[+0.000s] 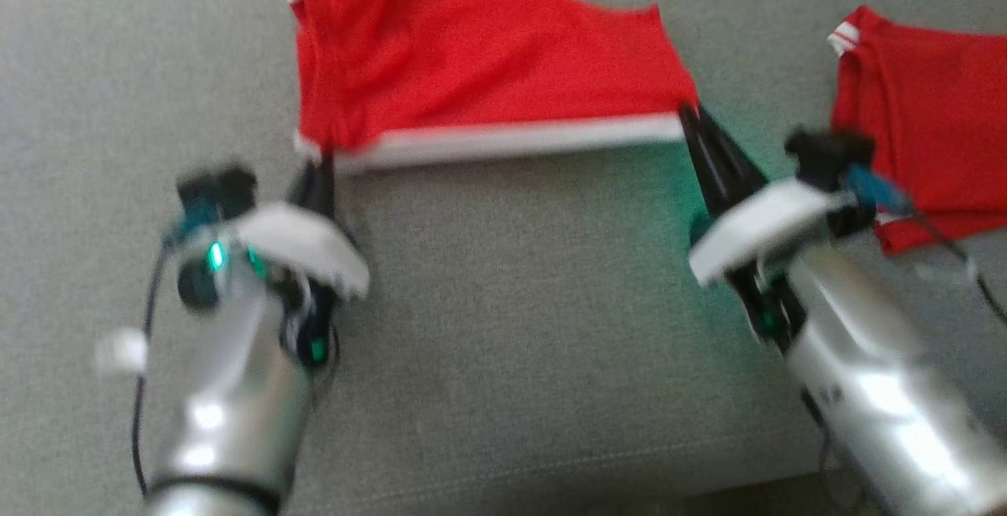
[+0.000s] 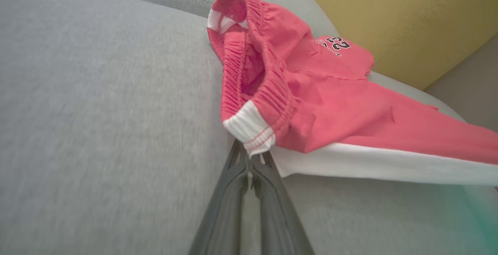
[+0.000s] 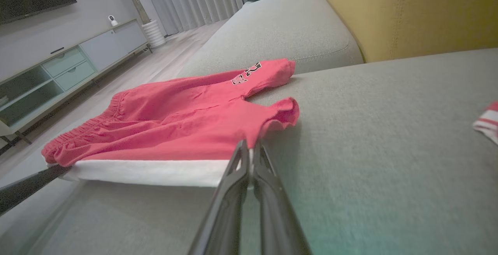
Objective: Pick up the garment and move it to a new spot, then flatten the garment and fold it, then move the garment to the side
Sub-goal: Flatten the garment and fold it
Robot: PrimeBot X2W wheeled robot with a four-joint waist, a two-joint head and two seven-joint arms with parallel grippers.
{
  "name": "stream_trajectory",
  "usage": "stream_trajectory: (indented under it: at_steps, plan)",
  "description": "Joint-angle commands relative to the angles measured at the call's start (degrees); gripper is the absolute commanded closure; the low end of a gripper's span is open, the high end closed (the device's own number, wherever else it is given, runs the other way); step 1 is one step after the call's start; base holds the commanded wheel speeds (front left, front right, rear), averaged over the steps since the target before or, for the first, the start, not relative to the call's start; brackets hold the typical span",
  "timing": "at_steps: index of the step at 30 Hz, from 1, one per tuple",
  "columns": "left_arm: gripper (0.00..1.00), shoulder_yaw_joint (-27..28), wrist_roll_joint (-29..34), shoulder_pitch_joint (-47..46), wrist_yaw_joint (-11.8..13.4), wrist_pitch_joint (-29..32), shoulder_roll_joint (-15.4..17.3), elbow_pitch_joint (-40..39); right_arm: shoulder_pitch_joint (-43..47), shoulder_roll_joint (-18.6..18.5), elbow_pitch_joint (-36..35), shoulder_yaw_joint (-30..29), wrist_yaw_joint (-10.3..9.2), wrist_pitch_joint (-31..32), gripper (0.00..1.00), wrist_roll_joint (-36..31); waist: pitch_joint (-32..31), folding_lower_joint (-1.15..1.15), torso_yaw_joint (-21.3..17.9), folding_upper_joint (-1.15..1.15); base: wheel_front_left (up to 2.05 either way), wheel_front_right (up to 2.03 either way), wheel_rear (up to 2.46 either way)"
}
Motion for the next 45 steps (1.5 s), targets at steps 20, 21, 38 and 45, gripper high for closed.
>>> stream_trajectory:
  at_steps: [20,21,38,45]
  plan:
    - [1.0,-3.25,2.3,44.44,10.17,15.68,5.9,-54.83,48.52,1.46,-51.7,-24.92,0.2,20.42,1.0,-14.48,-8.97,0.0,1.7,0.0,0.0,0.0,0.0]
    - [1.0,-3.46,2.25,45.54,10.59,16.86,6.23,-57.01,49.94,2.13,-53.84,-25.7,0.2,21.81,1.0,-15.01,-9.05,0.0,1.7,0.0,0.0,0.0,0.0]
    - [1.0,0.7,-8.99,29.29,6.45,27.23,6.0,-55.73,28.31,-0.01,-48.36,-27.9,0.2,29.67,1.0,-11.43,0.44,0.0,3.43,0.0,0.0,0.0,0.0]
    - [1.0,1.93,-10.95,18.44,5.06,26.2,4.63,-49.95,9.78,-2.29,-35.06,-23.18,0.2,29.35,1.0,-7.24,6.05,0.0,6.23,0.0,0.0,0.0,0.0]
